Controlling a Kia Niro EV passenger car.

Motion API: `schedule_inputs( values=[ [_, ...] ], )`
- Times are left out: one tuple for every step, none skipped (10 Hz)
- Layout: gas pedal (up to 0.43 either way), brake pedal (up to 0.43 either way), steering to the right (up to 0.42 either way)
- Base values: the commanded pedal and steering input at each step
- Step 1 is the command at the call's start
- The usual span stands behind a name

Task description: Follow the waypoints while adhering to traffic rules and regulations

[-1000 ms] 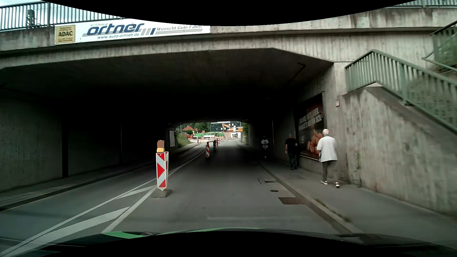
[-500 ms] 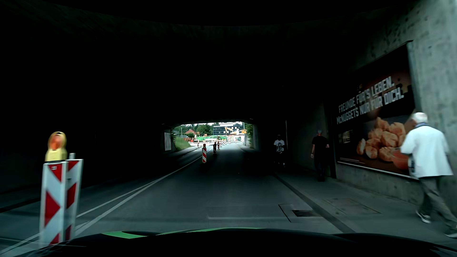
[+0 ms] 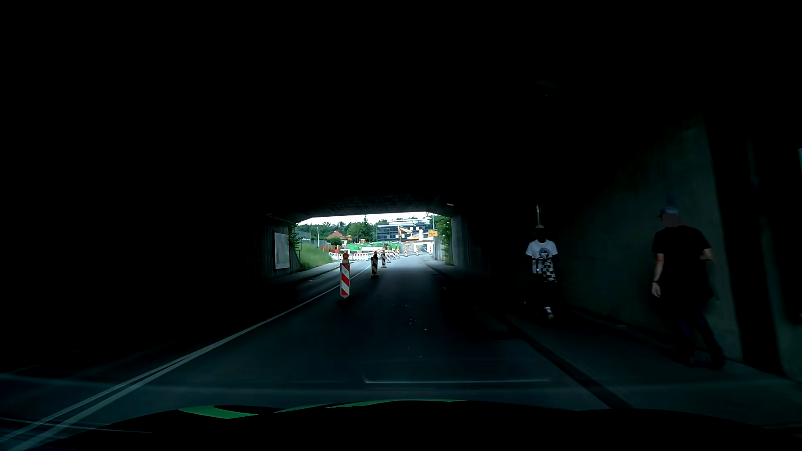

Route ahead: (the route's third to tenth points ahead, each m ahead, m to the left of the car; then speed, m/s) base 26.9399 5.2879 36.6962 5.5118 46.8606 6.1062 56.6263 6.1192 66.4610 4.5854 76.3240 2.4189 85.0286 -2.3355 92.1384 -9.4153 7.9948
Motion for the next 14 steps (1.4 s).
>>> schedule_inputs(
  values=[
    [0.000, 0.000, -0.008],
    [0.008, 0.000, -0.008],
    [0.008, 0.000, -0.008],
    [0.020, 0.000, -0.008],
    [0.020, 0.000, -0.008],
    [0.039, 0.000, -0.008],
    [0.039, 0.000, -0.007],
    [0.059, 0.000, -0.007],
    [0.059, 0.000, -0.007],
    [0.059, 0.000, -0.007],
    [0.047, 0.000, -0.004],
    [0.047, 0.000, -0.004],
    [0.047, 0.000, -0.004],
    [0.047, 0.000, -0.004]
  ],
)
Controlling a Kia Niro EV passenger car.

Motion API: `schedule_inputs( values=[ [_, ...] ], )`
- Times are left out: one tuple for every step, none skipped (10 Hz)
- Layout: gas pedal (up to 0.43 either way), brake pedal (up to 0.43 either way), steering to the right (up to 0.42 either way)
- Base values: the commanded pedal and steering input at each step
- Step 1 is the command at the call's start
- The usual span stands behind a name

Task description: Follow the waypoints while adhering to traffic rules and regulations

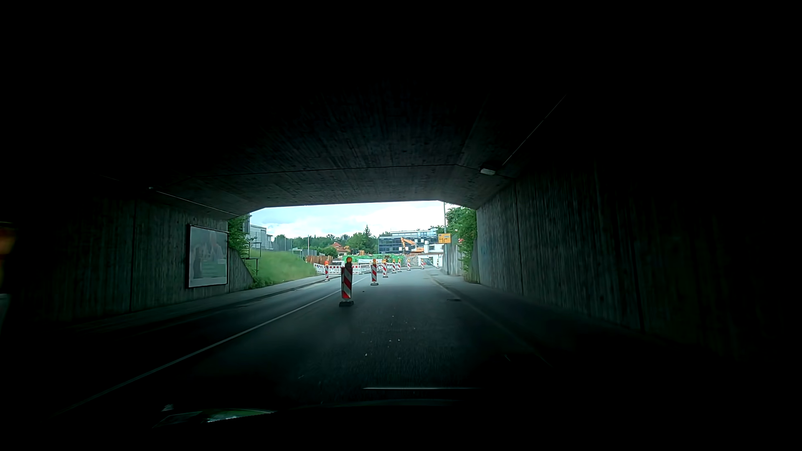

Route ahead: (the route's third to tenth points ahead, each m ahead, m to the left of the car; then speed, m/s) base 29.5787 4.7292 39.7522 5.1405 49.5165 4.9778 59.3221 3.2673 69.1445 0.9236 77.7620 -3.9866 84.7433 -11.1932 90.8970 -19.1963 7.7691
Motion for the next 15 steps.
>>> schedule_inputs(
  values=[
    [0.047, 0.000, -0.004],
    [0.047, 0.000, -0.004],
    [0.047, 0.000, -0.004],
    [0.047, 0.000, -0.003],
    [0.059, 0.000, -0.004],
    [0.059, 0.000, -0.004],
    [0.059, 0.000, -0.005],
    [0.079, 0.000, -0.006],
    [0.087, 0.000, -0.008],
    [0.098, 0.000, -0.008],
    [0.098, 0.000, -0.011],
    [0.098, 0.000, -0.015],
    [0.098, 0.000, -0.018],
    [0.098, 0.000, -0.019],
    [0.098, 0.000, -0.019]
  ],
)
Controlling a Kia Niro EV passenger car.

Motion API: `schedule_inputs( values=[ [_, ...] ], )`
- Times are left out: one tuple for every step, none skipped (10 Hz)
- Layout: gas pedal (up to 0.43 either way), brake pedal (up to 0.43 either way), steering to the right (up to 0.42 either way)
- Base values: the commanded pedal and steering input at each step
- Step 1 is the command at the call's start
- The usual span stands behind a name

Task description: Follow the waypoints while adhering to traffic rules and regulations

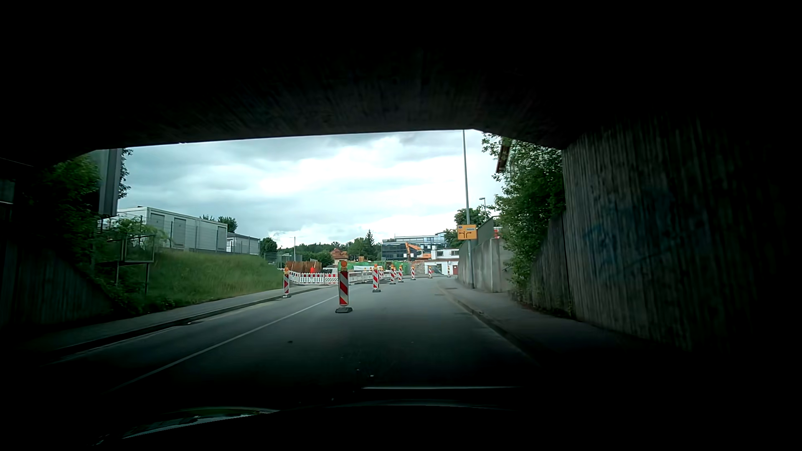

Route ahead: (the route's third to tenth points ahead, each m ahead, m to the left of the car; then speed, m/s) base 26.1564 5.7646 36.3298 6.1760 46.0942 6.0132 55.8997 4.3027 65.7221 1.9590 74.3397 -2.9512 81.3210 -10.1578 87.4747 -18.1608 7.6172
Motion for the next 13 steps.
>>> schedule_inputs(
  values=[
    [0.098, 0.000, -0.019],
    [0.098, 0.000, -0.019],
    [0.098, 0.000, -0.015],
    [0.098, 0.000, -0.012],
    [0.098, 0.000, -0.011],
    [0.098, 0.000, -0.010],
    [0.098, 0.000, -0.009],
    [0.098, 0.000, -0.006],
    [0.098, 0.000, -0.004],
    [0.098, 0.000, -0.004],
    [0.098, 0.000, -0.002],
    [0.098, 0.000, 0.000],
    [0.098, 0.000, 0.000]
  ],
)
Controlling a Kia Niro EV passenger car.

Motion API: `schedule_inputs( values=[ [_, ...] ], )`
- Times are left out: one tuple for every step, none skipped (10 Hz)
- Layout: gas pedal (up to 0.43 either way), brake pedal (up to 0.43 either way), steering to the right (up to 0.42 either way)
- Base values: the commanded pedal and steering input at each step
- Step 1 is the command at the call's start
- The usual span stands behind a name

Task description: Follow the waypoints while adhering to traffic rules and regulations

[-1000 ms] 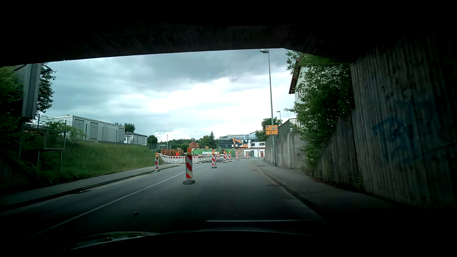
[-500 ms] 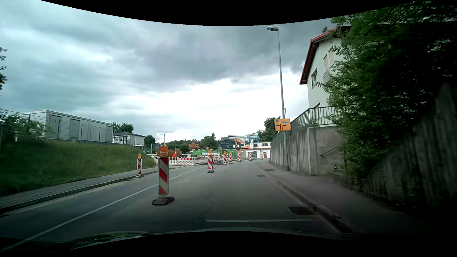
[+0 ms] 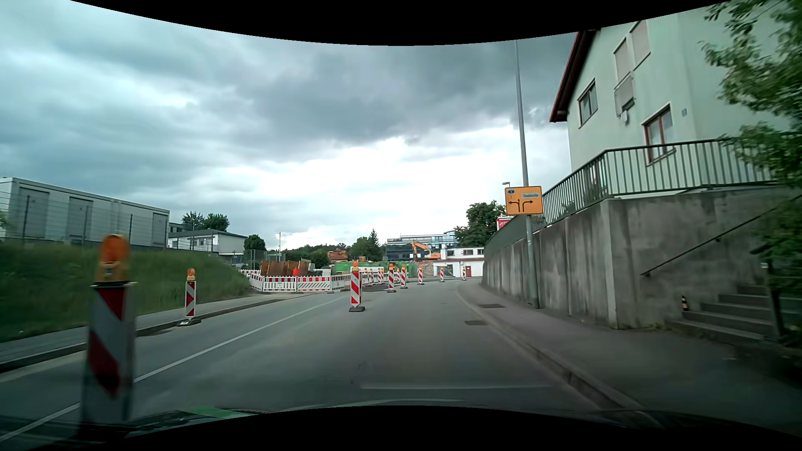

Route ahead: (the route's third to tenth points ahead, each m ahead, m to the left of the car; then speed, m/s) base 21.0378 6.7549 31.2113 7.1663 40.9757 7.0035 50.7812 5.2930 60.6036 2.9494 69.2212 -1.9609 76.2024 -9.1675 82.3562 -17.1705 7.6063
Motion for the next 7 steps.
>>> schedule_inputs(
  values=[
    [0.087, 0.000, 0.000],
    [0.087, 0.000, 0.001],
    [0.087, 0.000, 0.002],
    [0.087, 0.000, 0.002],
    [0.087, 0.000, 0.003],
    [0.087, 0.000, 0.004],
    [0.087, 0.000, 0.005]
  ],
)
